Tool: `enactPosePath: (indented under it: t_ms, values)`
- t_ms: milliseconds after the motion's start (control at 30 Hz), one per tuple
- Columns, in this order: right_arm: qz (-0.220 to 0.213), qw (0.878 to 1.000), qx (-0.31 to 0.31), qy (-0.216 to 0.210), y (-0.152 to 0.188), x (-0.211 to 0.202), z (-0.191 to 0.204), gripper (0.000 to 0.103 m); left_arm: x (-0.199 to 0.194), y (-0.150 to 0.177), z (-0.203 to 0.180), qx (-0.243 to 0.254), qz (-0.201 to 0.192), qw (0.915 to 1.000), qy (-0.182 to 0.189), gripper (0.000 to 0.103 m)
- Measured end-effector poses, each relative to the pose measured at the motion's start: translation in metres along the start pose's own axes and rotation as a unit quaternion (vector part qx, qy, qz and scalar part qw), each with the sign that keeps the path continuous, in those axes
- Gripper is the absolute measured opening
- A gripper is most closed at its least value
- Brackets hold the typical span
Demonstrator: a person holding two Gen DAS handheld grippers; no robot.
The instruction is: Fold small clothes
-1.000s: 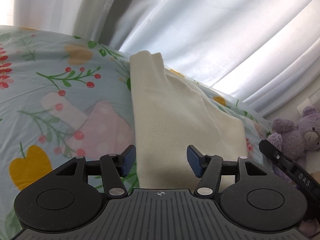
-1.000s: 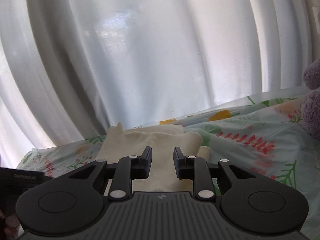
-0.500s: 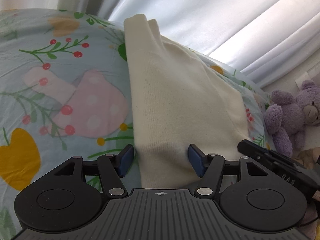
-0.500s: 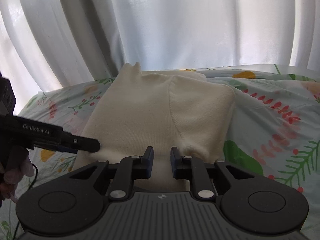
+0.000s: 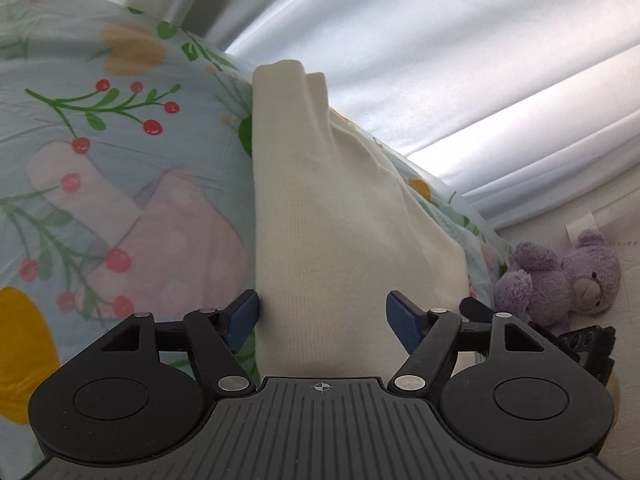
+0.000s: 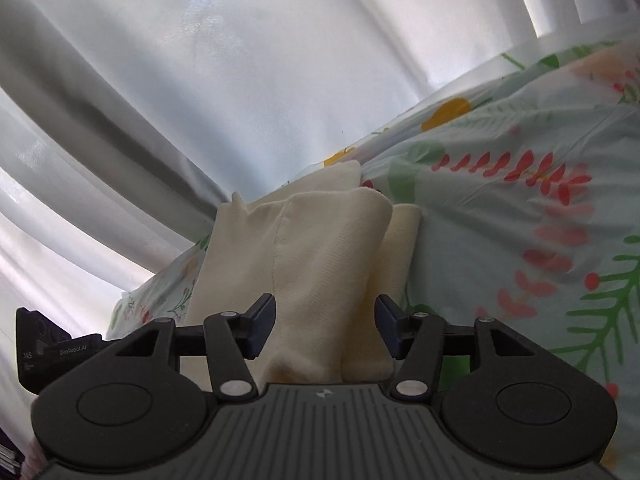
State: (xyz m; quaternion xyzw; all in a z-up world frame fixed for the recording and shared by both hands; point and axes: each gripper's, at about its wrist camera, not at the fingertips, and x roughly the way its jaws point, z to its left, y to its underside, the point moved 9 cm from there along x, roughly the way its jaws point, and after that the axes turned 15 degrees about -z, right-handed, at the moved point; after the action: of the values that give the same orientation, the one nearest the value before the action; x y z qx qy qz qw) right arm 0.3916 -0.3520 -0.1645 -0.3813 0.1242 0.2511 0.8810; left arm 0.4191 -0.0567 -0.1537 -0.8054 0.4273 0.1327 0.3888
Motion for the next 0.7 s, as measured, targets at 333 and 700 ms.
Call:
enactPosePath:
  t_ms: [333,700]
  values:
    - [0.027,0.997,0.053,-0.041,-0.009,0.040,-0.008,0.057,0.037,-0.014,0.008,-0.046,0.002,0.9987,0.020,0.074]
    - [0.034,0.999,0.009,-0.022,-0.017,0.035,-0.012,0.055,0.036,-0.015,0.014,-0.023,-0.001,0.9997,0.013,0.067]
